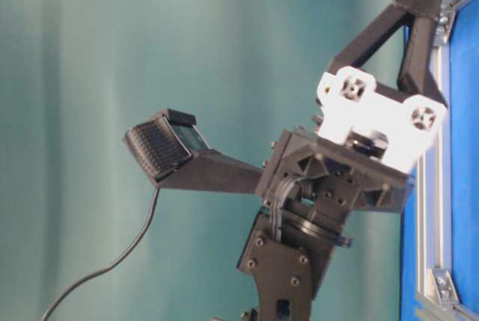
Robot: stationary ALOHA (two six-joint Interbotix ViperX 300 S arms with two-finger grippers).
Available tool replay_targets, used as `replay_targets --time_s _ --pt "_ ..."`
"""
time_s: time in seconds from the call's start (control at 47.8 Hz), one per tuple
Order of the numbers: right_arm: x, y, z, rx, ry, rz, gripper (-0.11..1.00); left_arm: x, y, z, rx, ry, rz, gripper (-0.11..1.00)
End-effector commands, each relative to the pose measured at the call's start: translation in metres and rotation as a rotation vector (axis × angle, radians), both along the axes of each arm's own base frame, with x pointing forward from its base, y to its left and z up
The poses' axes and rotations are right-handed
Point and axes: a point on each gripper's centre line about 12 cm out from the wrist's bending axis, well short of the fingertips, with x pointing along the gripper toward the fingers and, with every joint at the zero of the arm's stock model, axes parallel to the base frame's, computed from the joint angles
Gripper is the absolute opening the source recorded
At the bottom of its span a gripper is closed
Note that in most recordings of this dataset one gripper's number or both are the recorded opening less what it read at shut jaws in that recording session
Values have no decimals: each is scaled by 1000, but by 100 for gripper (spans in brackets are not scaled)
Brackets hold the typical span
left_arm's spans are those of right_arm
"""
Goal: Insert the wire through the string loop located on the right side.
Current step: 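Move the left gripper toward the plug emerging from the loop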
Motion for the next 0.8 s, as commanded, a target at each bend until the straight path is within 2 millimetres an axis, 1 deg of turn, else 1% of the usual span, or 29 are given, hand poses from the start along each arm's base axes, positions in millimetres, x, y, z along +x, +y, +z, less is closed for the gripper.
replay_targets --time_s 0.0,0.272,0.314,0.356,0.419,0.481,0.502,0.565,0.628,0.67,0.774 --pt "6 0 7 6 -33 -3 -4 5 -1 16 0 -43 -3 0" --pt "6 0 7 7 -35 -4 -4 8 -3 18 -2 -46 -6 1" --pt "6 0 7 7 -33 -4 -4 8 -3 17 -2 -44 -6 4" --pt "6 0 7 6 -35 -3 -4 8 -3 18 -5 -46 -5 12" --pt "6 0 7 6 -33 -3 -4 7 -5 17 -5 -44 -10 28" --pt "5 0 7 6 -32 -3 -4 7 -5 17 -5 -44 -10 47" --pt "5 0 7 6 -32 -4 -4 7 -5 17 -5 -44 -10 55" --pt "5 0 7 6 -32 -3 -4 7 -5 17 -6 -44 -9 73" --pt "5 0 7 6 -32 -4 -4 7 -6 17 -5 -44 -12 86" --pt "5 1 7 6 -33 -1 -4 8 -6 18 -5 -46 -12 89" --pt "5 0 7 7 -33 -4 -4 8 -5 18 -5 -44 -10 84"
